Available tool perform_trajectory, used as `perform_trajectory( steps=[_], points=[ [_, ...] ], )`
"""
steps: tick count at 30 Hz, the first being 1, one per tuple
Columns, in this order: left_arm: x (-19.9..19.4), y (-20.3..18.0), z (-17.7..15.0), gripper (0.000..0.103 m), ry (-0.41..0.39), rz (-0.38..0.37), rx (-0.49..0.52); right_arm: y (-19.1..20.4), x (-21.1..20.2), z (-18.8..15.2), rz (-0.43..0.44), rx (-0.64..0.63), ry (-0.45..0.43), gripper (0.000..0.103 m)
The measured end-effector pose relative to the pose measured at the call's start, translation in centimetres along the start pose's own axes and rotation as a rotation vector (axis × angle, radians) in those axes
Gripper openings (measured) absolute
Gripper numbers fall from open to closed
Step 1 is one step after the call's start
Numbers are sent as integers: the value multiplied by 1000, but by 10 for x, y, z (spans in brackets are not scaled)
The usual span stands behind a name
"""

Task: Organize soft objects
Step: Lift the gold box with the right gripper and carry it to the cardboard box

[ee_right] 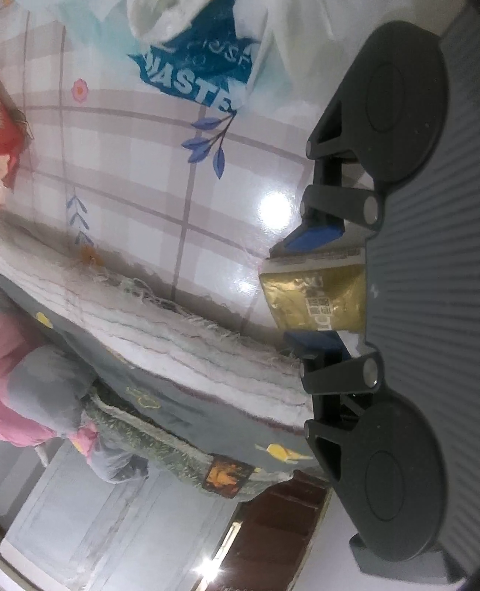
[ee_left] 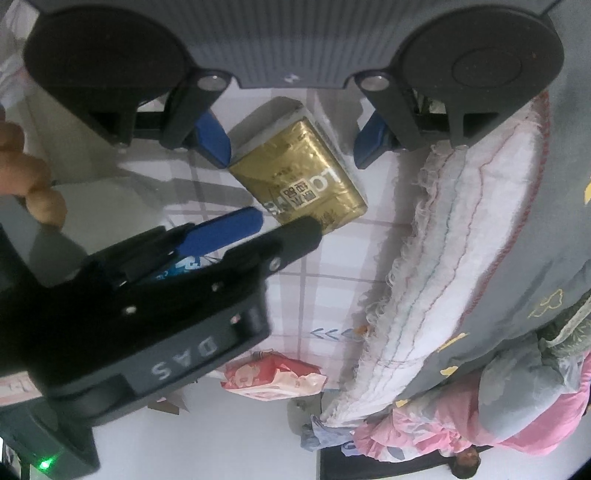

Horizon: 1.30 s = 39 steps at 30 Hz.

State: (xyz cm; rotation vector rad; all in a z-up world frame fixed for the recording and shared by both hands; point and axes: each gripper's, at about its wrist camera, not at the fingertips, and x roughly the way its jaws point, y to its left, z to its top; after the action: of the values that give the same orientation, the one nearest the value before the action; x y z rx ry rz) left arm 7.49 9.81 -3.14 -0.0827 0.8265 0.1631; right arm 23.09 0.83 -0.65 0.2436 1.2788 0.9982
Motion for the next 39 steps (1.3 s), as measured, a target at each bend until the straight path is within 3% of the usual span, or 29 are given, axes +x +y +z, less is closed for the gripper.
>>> perform_trajectory(
  steps=[3, 10, 16, 21, 26, 32, 39],
  points=[
    [2, -2, -1, 70, -10, 7, 10, 0, 12, -6, -23, 0, 37, 37],
    [-11, -2, 4, 69, -34, -17, -9, 3, -1, -16, -10, 12, 7, 35],
    [-45, -13, 19, 69, -136, -28, 34, 18, -45, -22, 15, -7, -97, 35],
    [-68, -40, 43, 66, -228, -44, 130, 30, -93, -29, -10, -55, -222, 36],
    [-80, -89, 64, 66, -302, -81, 244, 12, -153, -34, -14, -27, -348, 36],
    [-88, -165, 83, 66, -367, -195, 407, -28, -240, -57, -65, 25, -487, 36],
    [-78, -264, 89, 67, -336, -399, 564, -95, -327, -95, -174, 149, -564, 36]
  ],
)
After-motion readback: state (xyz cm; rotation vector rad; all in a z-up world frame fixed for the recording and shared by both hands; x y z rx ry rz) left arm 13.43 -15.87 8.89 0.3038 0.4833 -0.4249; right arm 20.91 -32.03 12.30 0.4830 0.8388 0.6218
